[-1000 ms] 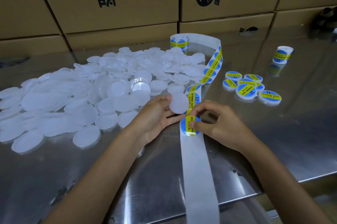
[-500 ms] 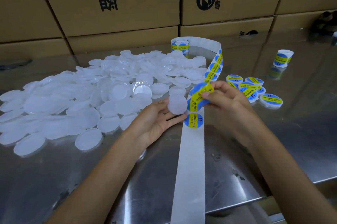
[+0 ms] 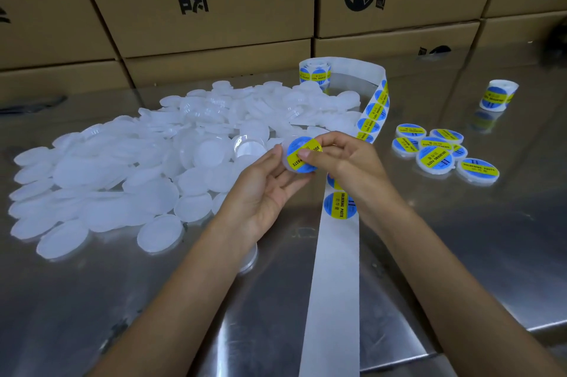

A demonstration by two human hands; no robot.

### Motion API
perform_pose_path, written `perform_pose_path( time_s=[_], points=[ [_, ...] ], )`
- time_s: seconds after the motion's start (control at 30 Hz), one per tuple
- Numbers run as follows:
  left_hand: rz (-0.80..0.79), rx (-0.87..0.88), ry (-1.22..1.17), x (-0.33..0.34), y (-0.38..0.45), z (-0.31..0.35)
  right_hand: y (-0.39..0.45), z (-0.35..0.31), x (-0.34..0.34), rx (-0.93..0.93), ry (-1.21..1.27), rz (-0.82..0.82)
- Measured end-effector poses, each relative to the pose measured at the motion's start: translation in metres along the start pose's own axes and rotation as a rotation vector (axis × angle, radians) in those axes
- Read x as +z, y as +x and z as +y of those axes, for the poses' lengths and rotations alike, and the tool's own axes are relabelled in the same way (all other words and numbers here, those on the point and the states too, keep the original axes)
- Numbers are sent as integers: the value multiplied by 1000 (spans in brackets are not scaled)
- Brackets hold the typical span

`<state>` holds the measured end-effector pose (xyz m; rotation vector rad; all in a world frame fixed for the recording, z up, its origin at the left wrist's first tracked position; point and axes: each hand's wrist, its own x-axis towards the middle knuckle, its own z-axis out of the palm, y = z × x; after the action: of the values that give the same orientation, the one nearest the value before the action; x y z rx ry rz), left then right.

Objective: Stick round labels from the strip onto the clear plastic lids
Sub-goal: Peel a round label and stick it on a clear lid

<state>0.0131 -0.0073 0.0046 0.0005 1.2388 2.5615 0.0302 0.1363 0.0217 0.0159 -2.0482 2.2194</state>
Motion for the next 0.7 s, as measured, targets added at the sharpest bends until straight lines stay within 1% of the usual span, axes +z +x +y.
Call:
perform_pose_path(
  time_s=[0.4, 0.7],
  points=[
    [-37, 25, -15, 6, -5, -1, 0, 3, 8, -44, 4, 115],
    [-21, 23, -16, 7, -5, -2, -2, 4, 10, -48, -3, 148]
  ],
)
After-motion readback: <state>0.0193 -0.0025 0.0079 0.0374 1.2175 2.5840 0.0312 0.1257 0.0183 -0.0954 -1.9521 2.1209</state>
